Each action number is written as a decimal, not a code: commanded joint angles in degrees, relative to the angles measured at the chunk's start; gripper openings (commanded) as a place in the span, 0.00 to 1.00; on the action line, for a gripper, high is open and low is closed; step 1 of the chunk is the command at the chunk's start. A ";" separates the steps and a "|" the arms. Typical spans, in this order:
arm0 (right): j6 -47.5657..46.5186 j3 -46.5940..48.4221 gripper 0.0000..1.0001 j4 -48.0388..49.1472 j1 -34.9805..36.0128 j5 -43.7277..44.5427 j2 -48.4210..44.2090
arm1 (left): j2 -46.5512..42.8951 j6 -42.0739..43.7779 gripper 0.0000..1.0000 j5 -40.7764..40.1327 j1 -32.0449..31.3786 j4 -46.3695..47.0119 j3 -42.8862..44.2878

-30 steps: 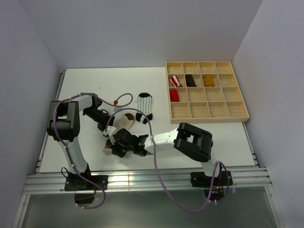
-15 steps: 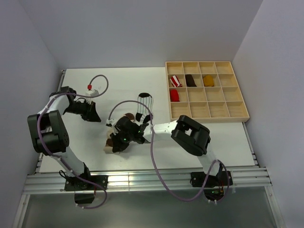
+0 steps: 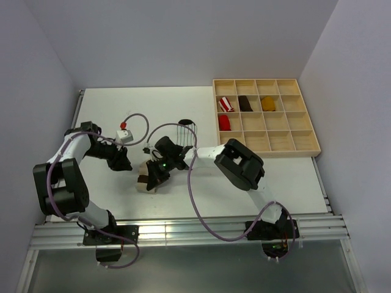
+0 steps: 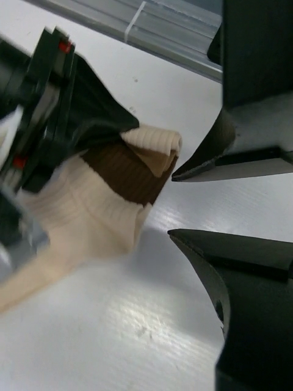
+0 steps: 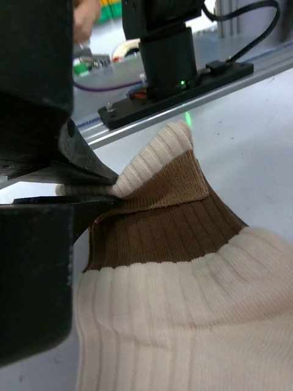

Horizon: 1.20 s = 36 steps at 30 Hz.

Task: Roll the socks
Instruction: Roll the sock at the center of the board.

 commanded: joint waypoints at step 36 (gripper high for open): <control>6.45 4.70 0.00 -3.95 -2.77 -6.16 7.86 | 3.45 2.18 0.32 -4.41 -13.95 3.89 -8.49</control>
